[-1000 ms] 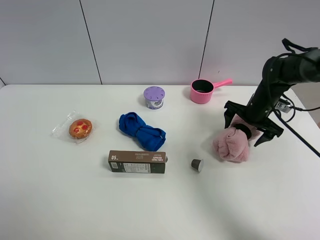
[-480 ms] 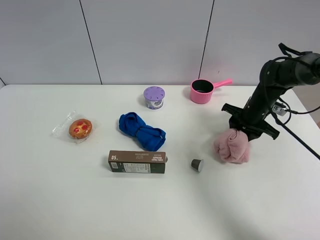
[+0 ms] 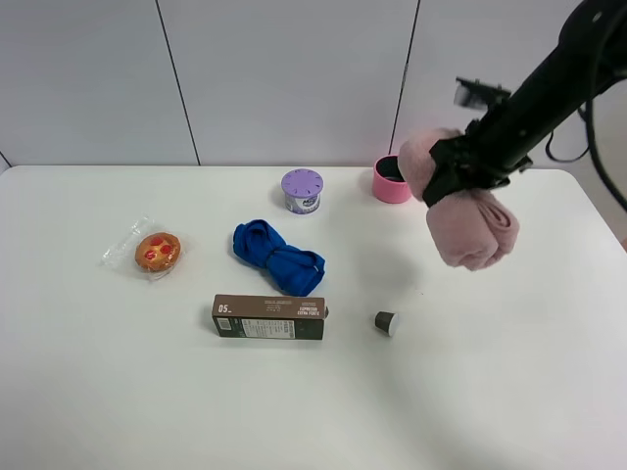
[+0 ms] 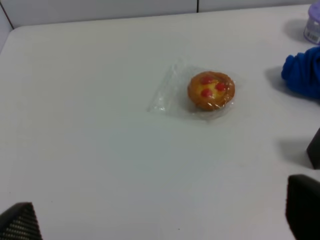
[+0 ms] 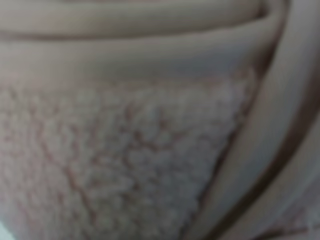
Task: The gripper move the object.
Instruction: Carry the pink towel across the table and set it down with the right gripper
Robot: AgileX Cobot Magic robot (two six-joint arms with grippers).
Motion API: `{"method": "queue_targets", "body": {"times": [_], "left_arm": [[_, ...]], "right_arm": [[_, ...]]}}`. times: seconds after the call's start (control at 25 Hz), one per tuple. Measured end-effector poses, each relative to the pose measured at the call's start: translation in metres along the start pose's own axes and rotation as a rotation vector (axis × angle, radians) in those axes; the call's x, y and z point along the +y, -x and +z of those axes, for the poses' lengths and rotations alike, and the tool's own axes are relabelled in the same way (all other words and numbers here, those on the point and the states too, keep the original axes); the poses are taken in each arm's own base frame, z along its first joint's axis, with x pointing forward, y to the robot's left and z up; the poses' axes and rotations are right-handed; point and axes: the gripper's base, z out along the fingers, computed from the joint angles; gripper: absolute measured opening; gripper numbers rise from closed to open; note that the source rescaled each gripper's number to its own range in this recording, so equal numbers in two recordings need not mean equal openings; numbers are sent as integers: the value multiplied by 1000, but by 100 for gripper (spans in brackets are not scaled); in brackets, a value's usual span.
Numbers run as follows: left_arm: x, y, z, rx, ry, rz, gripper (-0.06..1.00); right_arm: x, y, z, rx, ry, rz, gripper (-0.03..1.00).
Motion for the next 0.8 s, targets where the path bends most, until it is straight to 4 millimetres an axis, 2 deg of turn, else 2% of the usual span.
{"method": "queue_targets", "body": {"times": [0.12,0.24,0.32,0.48,0.6,0.8], "left_arm": [[0,0,0,0,0,0,100],[0,0,0,0,0,0,100],[0,0,0,0,0,0,100],[0,0,0,0,0,0,100],[0,0,0,0,0,0,100],[0,0,0,0,0,0,100]], "right_arm": [[28,8,-46,-122,-36,-221,0],[50,11,-81,-256,-81,-297,0],[63,12,-94,-329,-90,-306,0],[83,12,-101,-379,-88,-355,0],[96,14,-97,-389,-74,-391,0],[119,26,-94,-508,-93,-454,0]]}}
